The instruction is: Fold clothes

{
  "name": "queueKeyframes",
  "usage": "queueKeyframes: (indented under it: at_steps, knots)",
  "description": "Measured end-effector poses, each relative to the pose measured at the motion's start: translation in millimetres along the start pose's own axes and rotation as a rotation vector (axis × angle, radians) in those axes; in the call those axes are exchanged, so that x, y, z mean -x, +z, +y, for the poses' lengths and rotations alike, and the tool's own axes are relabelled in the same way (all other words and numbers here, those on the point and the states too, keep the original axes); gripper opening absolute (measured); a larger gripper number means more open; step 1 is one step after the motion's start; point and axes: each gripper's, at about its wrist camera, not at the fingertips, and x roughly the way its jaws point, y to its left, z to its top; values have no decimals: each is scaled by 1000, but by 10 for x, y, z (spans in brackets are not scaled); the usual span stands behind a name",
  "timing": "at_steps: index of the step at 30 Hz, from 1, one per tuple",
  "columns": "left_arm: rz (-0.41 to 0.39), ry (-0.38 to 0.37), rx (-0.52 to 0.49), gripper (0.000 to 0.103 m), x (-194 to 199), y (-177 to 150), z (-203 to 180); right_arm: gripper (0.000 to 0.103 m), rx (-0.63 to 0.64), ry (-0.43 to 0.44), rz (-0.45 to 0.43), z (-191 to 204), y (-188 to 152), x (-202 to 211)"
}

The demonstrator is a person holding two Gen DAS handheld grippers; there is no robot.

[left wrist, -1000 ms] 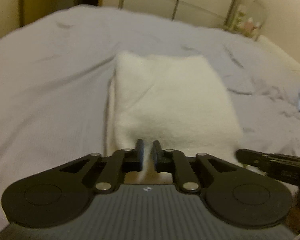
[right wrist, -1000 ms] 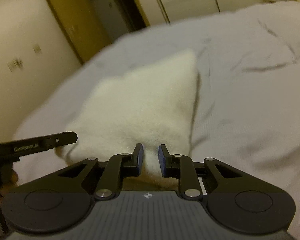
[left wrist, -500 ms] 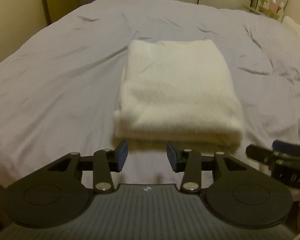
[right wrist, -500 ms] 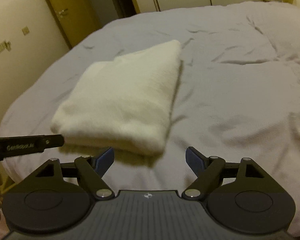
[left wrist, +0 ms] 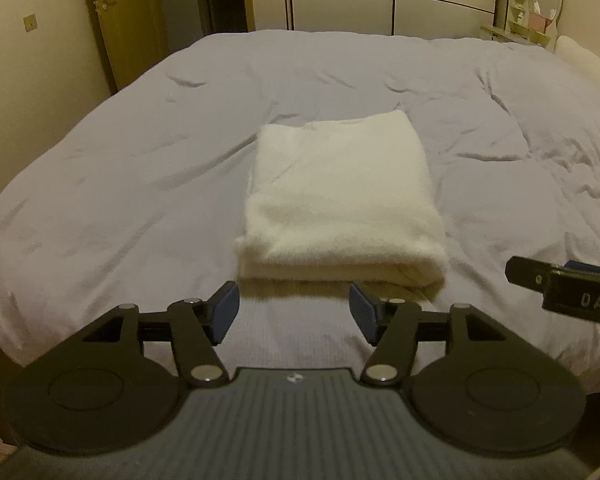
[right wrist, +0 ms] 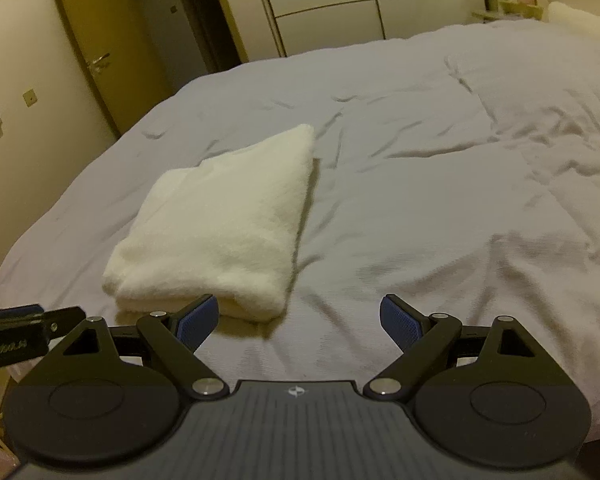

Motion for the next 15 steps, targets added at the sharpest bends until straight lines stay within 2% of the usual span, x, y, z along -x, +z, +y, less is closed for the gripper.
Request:
queueKeyframes:
  at_steps: [8,15]
  knots:
    - [-5,64,-7,65,210,-96,-52,90,30,2,3,52,-44,82]
    - [6,102,0,74,314,-199,-63,91,85,-7,27,167,-106,146]
